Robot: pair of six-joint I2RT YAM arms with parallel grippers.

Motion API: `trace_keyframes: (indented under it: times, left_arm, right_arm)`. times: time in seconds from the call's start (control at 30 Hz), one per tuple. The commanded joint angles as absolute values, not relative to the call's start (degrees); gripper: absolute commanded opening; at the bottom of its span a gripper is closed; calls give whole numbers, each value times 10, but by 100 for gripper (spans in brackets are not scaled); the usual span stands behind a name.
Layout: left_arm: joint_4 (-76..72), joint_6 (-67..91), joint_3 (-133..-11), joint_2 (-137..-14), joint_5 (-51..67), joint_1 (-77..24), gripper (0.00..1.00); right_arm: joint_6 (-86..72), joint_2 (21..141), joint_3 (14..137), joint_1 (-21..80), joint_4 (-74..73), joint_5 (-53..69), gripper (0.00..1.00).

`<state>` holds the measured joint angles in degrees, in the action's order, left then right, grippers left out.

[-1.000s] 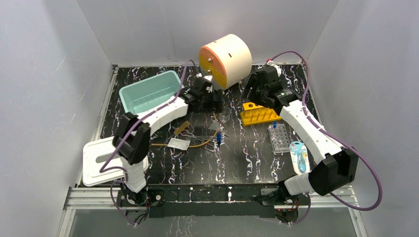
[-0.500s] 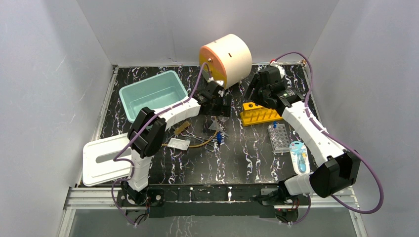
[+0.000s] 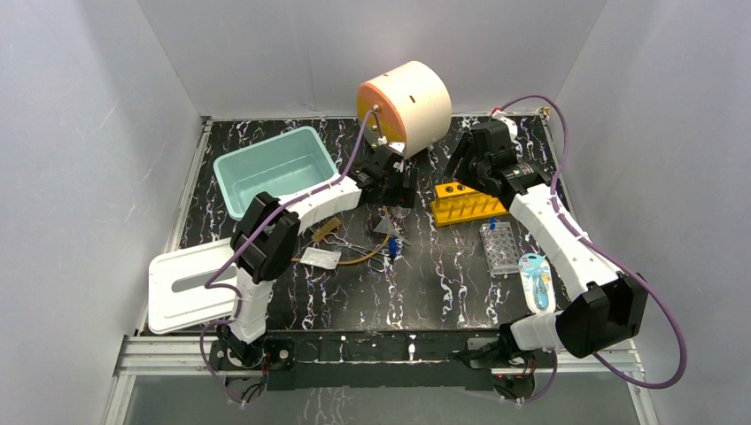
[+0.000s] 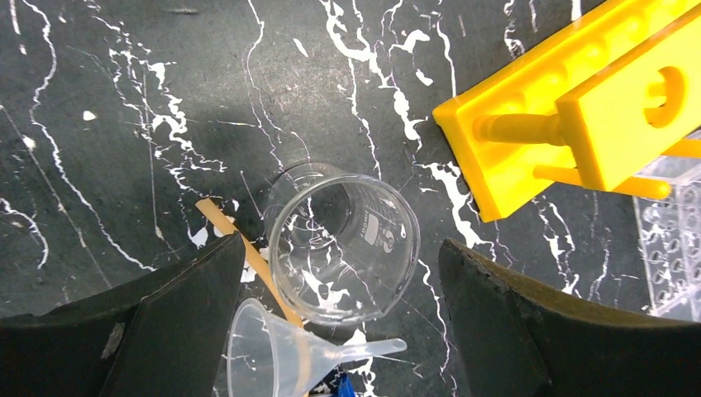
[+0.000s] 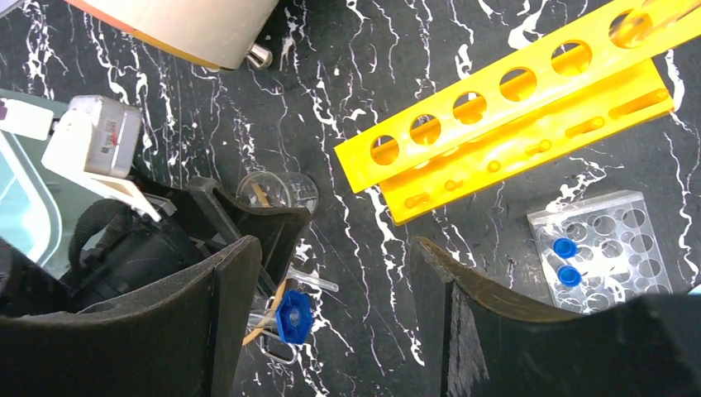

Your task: Organize the chemistry lab equipment

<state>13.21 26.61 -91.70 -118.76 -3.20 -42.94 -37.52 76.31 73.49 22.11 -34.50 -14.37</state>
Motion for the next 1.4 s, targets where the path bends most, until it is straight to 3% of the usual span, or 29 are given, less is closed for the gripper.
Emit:
trace_keyframes:
  times: [0.0, 0.3, 0.47, 0.7, 1.17, 1.37]
  left_arm:
    - [137, 256, -943, -1205, -64, -444, 85]
    - [157, 260, -972, -1225, -115, -451, 71]
    - [157, 246, -985, -1228, -115, -452, 69]
    - [157, 230, -982, -1221, -128, -452, 45]
    - [198, 201, -991, -1084, -128, -438, 47]
    - [205, 218, -977, -1008, -131, -379, 47]
  right_arm:
    - [-368, 740, 730, 211, -320, -144, 75]
    - [-367, 724, 709, 203, -317, -139, 75]
    - [-367, 718, 703, 201, -315, -139, 75]
    - [-367, 713, 699, 199, -311, -138, 75]
    - [-367, 718, 698, 193, -307, -133, 75]
    - [-367, 729, 704, 194, -307, -123, 75]
